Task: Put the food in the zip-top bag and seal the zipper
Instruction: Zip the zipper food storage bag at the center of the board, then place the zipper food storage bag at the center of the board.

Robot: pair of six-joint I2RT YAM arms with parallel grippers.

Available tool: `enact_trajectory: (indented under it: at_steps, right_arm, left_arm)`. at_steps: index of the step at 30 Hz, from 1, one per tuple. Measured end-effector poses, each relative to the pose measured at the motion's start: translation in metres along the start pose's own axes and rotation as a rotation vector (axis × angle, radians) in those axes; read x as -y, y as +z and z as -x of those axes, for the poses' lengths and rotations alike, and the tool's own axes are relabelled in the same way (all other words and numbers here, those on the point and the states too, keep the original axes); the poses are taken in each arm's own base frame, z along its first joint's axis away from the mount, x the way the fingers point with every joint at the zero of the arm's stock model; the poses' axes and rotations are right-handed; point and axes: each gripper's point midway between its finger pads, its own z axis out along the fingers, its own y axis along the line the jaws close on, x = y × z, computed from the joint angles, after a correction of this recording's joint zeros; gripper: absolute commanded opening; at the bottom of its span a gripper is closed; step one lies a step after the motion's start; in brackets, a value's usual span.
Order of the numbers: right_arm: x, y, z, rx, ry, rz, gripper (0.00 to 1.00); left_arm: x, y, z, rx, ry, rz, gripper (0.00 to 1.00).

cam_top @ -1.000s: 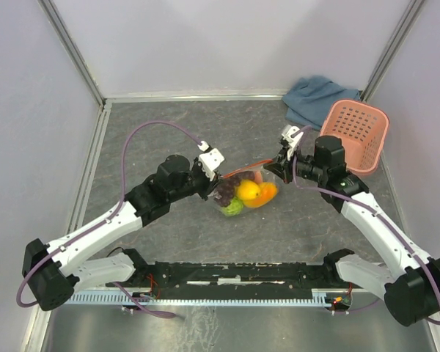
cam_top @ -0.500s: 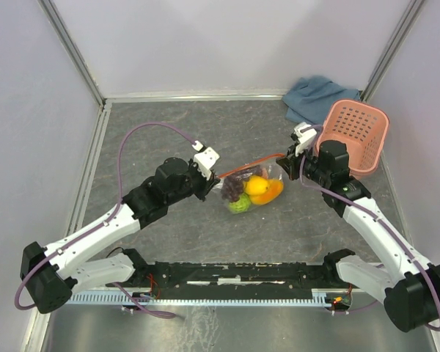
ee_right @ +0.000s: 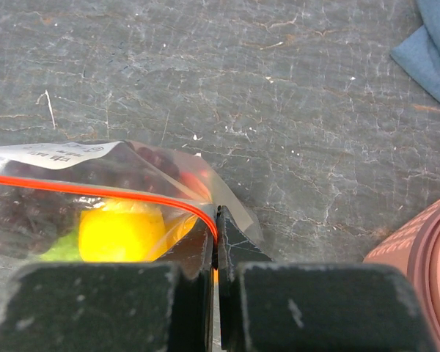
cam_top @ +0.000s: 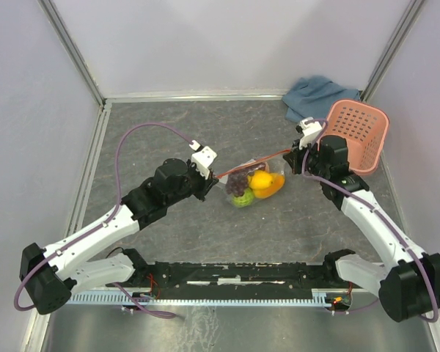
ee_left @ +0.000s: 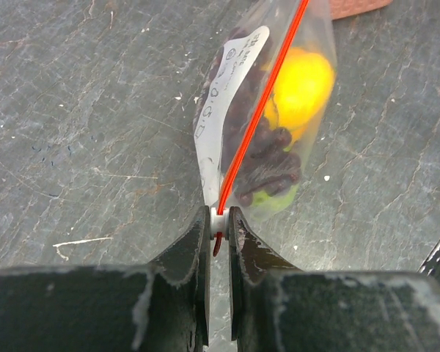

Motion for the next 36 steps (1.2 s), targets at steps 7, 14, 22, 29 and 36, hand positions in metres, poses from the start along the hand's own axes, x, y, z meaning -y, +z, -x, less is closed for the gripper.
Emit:
enact_trajectory:
  at_steps: [7,14,22,29,36]
  right_arm:
    - [0.002,0.017,-0.001,-0.054,0.024,0.019,0.02]
    - [-0.009,0.029,0.001,-0.079,0.06,0.114,0.39]
    - [-0.008,0.018,0.005,-0.072,0.123,0.103,0.85]
    - [-0.016,-0.033,0.04,0.076,0.126,0.069,0.99]
    - [-0.008,-0.091,0.053,0.228,0.213,-0.076,0.99]
  left_arm:
    - [0.004,-0.007,0.002,0.041,-0.093,-0.001,0.03]
    - [0.009,-0.01,-0.013,0.046,-0.251,0.001,0.03]
    - [0.001,-0.019,-0.042,0.038,-0.43,0.087,0.06]
    - [-0.003,-0.032,-0.056,0.081,-0.494,0.112,0.21]
    - [-0.003,-0.041,-0.047,0.126,-0.514,0.102,0.41]
